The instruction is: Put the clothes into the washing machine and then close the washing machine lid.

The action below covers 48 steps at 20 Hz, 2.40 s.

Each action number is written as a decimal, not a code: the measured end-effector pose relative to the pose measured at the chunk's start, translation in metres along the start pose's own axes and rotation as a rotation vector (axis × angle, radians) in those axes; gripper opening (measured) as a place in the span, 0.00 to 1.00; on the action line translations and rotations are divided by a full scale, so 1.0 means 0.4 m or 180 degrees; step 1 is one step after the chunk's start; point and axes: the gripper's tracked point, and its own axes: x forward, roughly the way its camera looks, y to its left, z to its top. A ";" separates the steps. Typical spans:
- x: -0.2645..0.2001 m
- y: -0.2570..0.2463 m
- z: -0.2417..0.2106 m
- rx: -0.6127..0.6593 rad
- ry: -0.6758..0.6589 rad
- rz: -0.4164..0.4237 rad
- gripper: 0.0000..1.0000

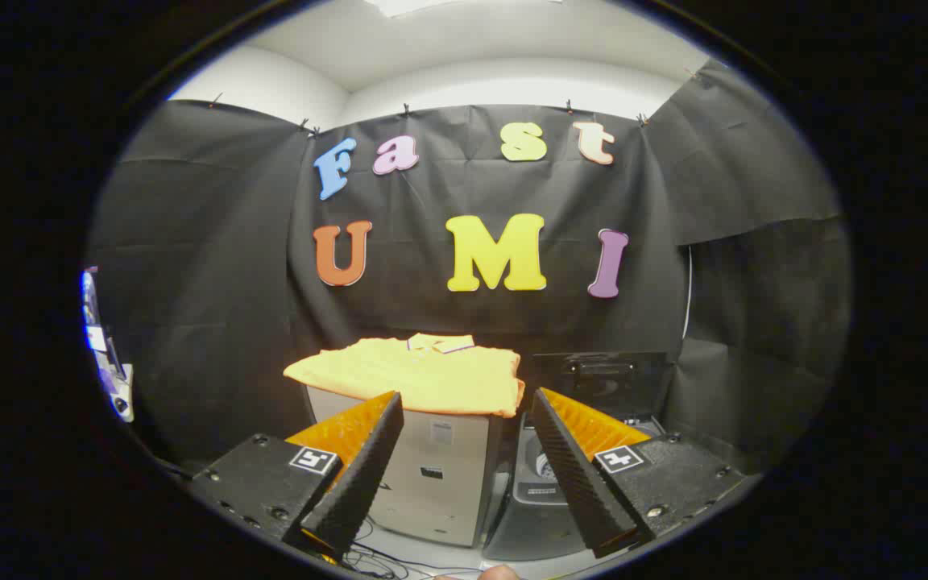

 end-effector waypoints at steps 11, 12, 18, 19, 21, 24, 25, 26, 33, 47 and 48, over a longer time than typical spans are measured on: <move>0.010 -0.038 0.017 0.0093 -0.0002 -0.0162 1.00; 0.011 -0.043 0.016 0.0098 -0.0004 -0.0176 1.00; 0.008 -0.064 0.002 0.0123 0.0051 -0.0258 1.00; 0.007 -0.067 0.007 0.0119 0.0038 -0.0262 1.00; 0.009 -0.067 0.016 0.0092 -0.0001 -0.0285 1.00; 0.011 -0.060 0.015 0.0100 -0.0015 -0.0320 1.00; 0.012 -0.053 0.010 0.0117 0.0005 -0.0312 1.00; 0.012 -0.046 0.006 0.0123 0.0025 -0.0309 1.00; 0.036 0.023 0.000 0.0094 0.0106 -0.0242 1.00; 0.261 0.195 0.078 0.0018 0.0478 -0.0139 1.00; 0.282 0.205 0.092 -0.0004 0.0500 -0.0103 1.00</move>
